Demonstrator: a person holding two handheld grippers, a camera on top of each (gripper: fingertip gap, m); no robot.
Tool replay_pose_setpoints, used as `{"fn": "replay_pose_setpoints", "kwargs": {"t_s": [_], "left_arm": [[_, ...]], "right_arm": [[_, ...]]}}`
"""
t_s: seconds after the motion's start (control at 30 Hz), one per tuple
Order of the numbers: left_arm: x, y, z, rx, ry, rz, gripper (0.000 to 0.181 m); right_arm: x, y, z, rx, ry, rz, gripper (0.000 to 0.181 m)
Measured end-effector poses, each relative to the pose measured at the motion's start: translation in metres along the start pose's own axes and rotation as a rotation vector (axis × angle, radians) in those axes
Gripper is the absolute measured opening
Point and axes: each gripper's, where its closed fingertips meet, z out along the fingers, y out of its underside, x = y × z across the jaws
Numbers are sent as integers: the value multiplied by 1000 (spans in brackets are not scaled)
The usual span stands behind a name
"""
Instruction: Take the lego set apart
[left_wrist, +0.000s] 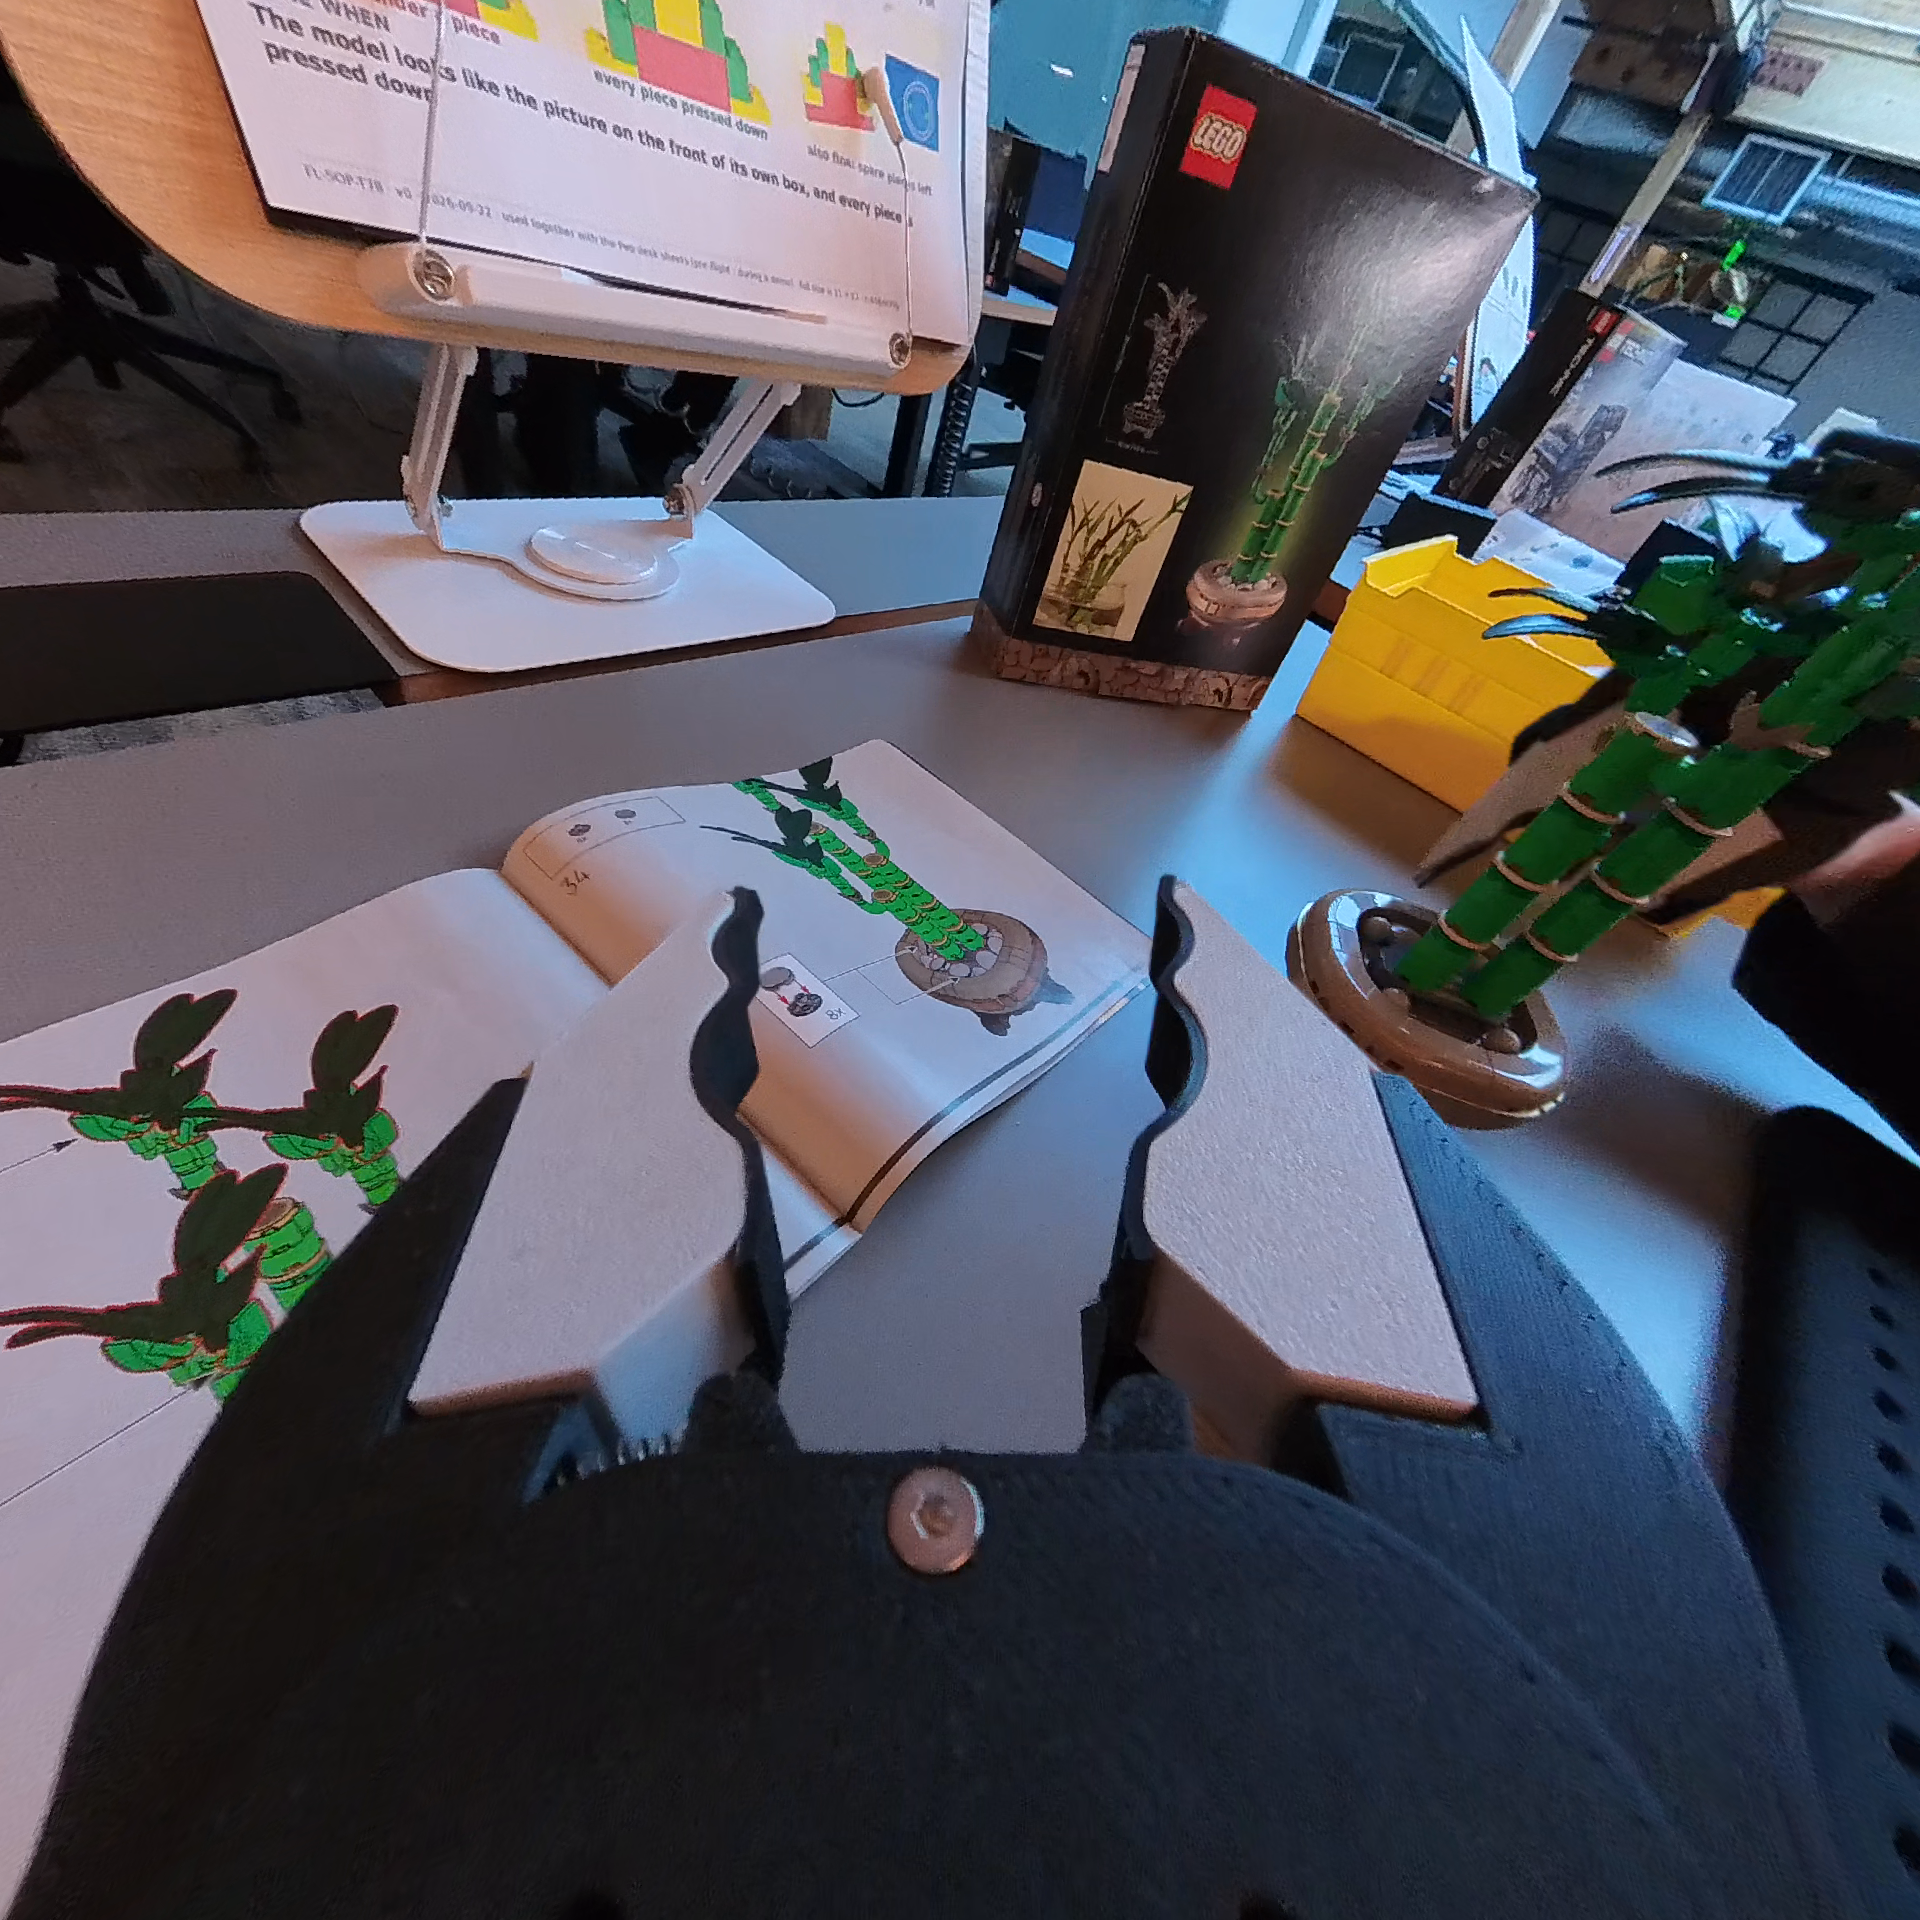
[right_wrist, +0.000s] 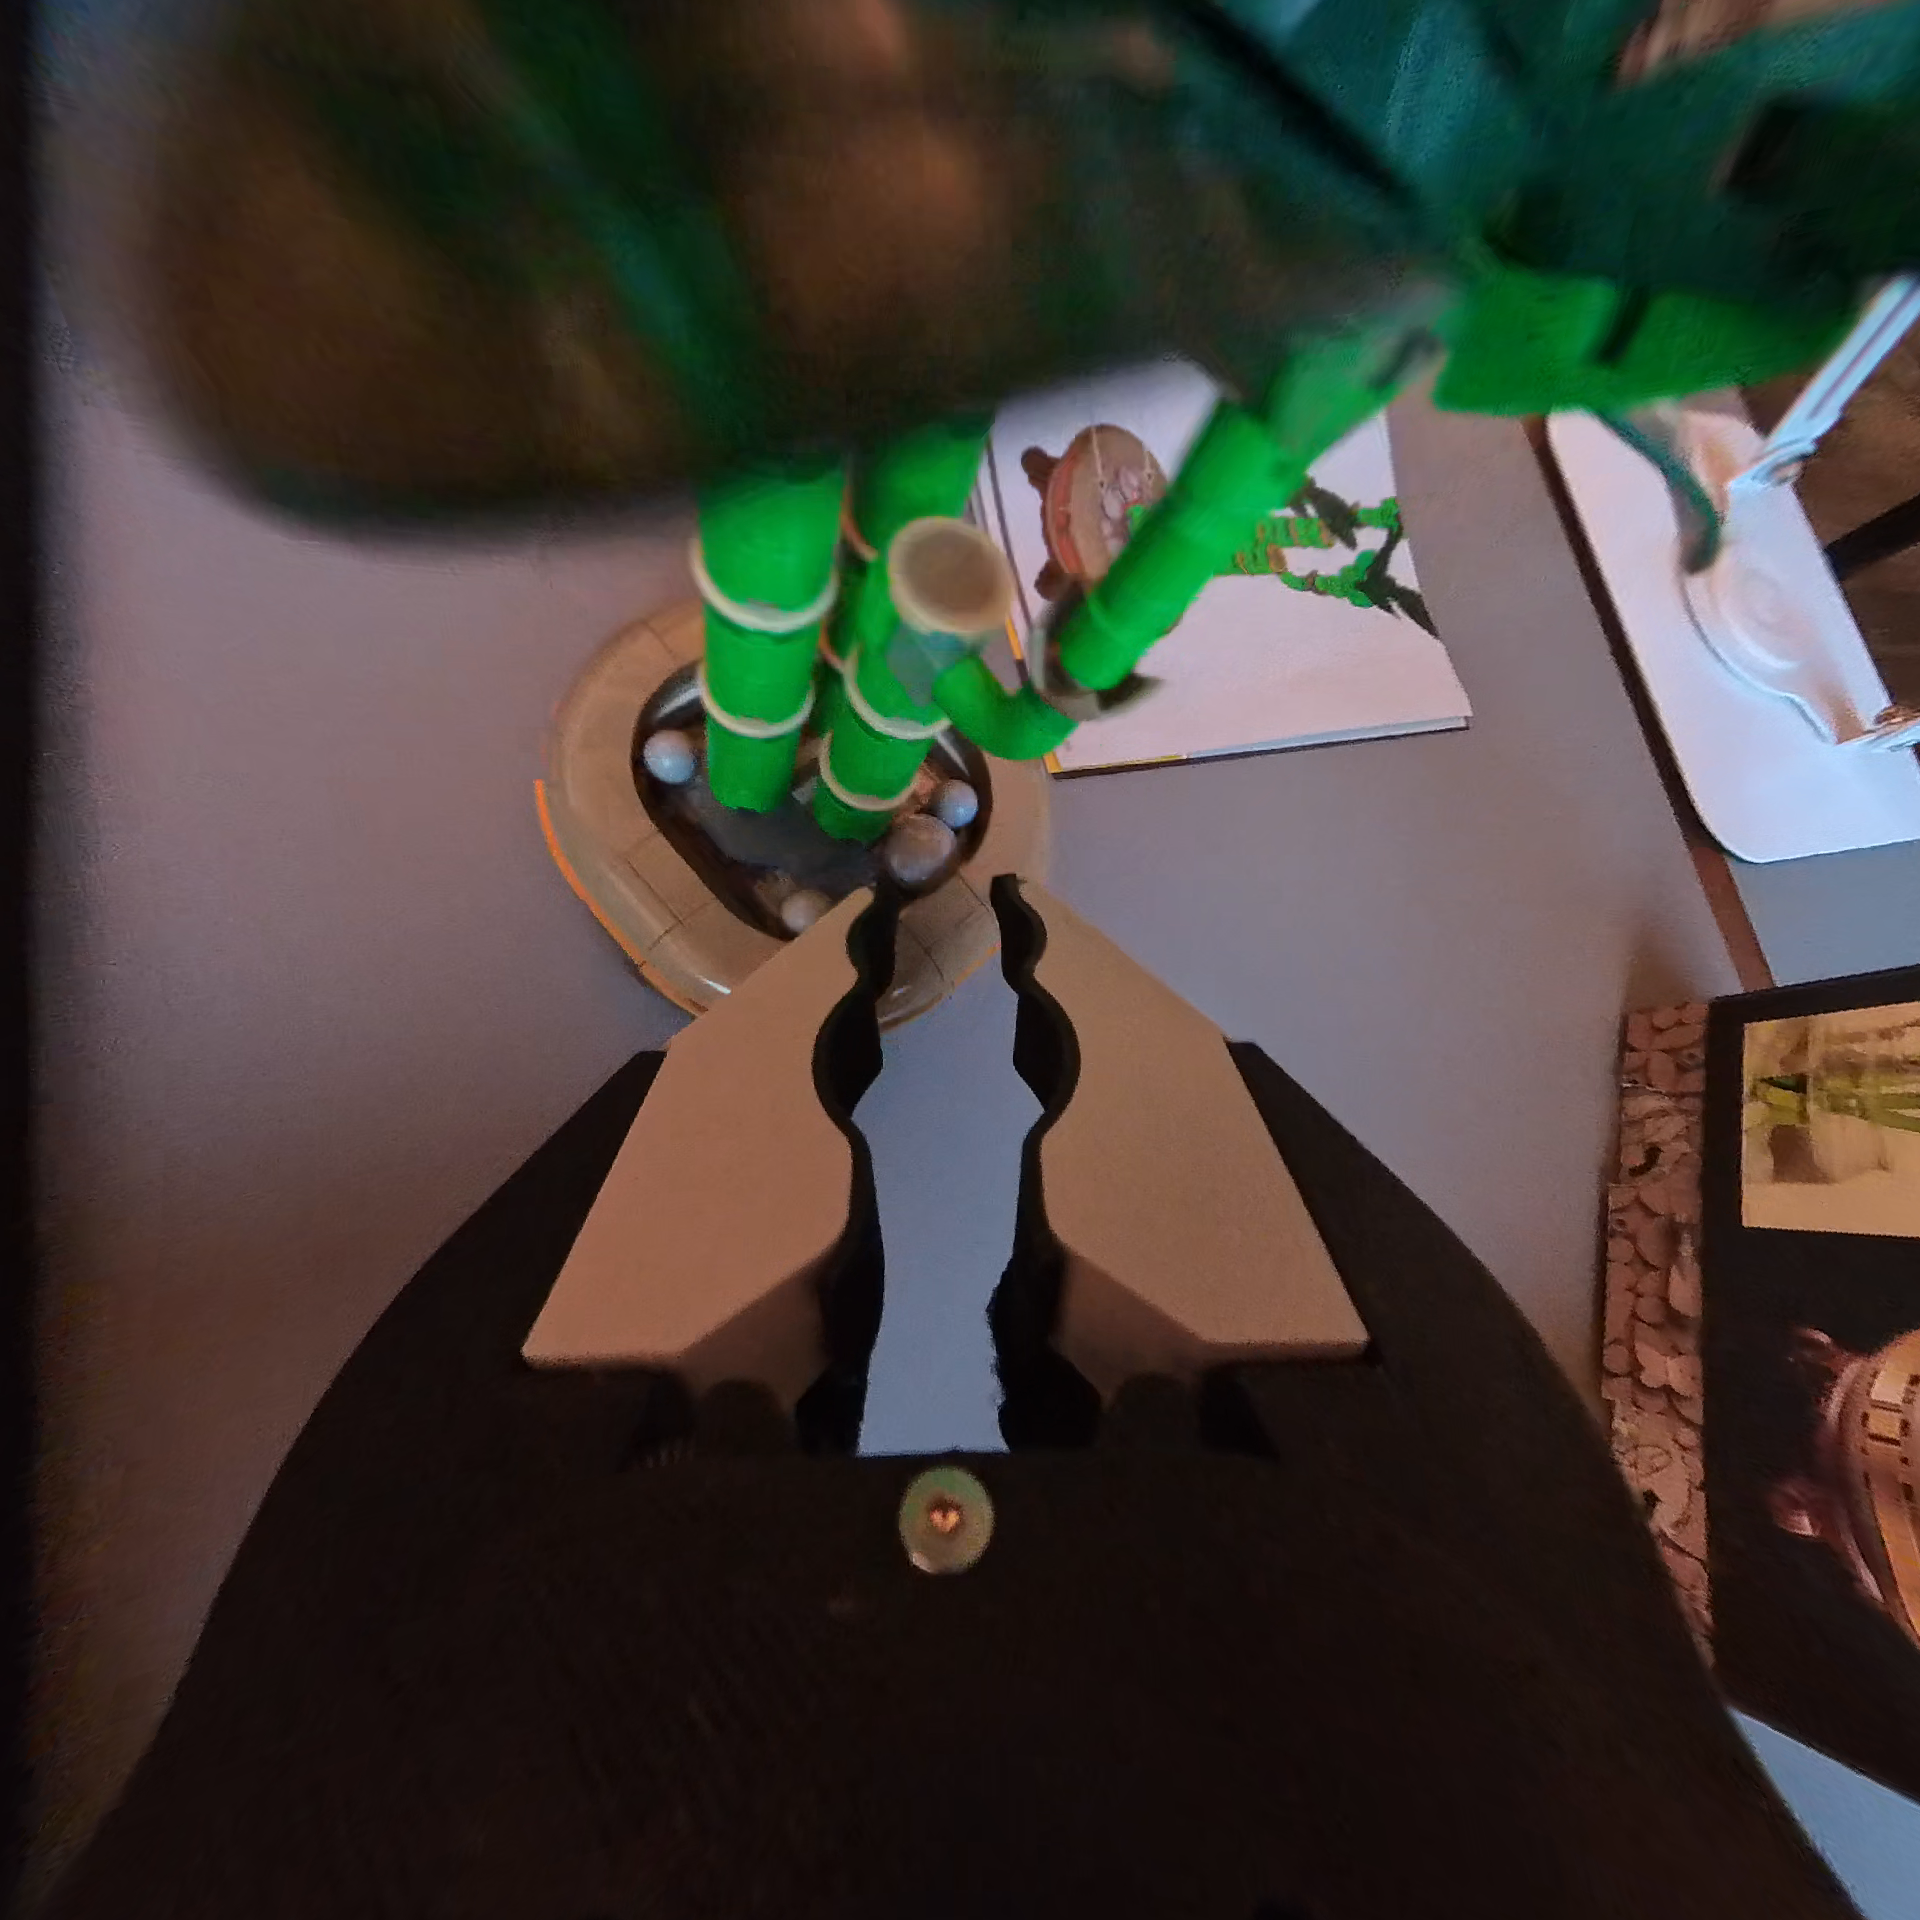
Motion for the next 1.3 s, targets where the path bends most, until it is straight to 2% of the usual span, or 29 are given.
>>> {"fn": "replay_pose_setpoints", "kwargs": {"t_s": [0.07,0.13,0.2,0.23,0.27,0.37,0.47,0.53,0.6,0.73,1.0,1.3], "left_arm": [[10,2,2,-15,46,5,75],[37,2,5,-22,151,48,79],[81,10,9,-63,298,160,103],[94,18,15,-102,303,228,119],[104,27,21,-138,287,290,126],[142,49,43,-216,297,376,132],[160,77,66,-328,257,488,134],[162,94,78,-404,219,548,132],[167,105,86,-423,221,561,124],[157,103,92,-397,178,545,113],[132,108,77,-449,194,418,123],[96,100,69,-449,105,342,111]], "right_arm": [[3,1,2,35,-30,56,20],[9,0,2,101,-40,127,20],[13,-5,-1,190,-64,216,23],[18,-7,-2,230,-71,281,24],[26,-6,-3,261,-65,361,26],[44,8,7,261,-77,595,27],[38,10,24,268,-159,689,27],[35,3,32,305,-212,752,26],[31,-1,35,317,-271,806,25],[22,-5,29,342,-350,834,8],[12,5,13,349,-328,880,8],[-23,13,-22,304,-206,812,10]]}}
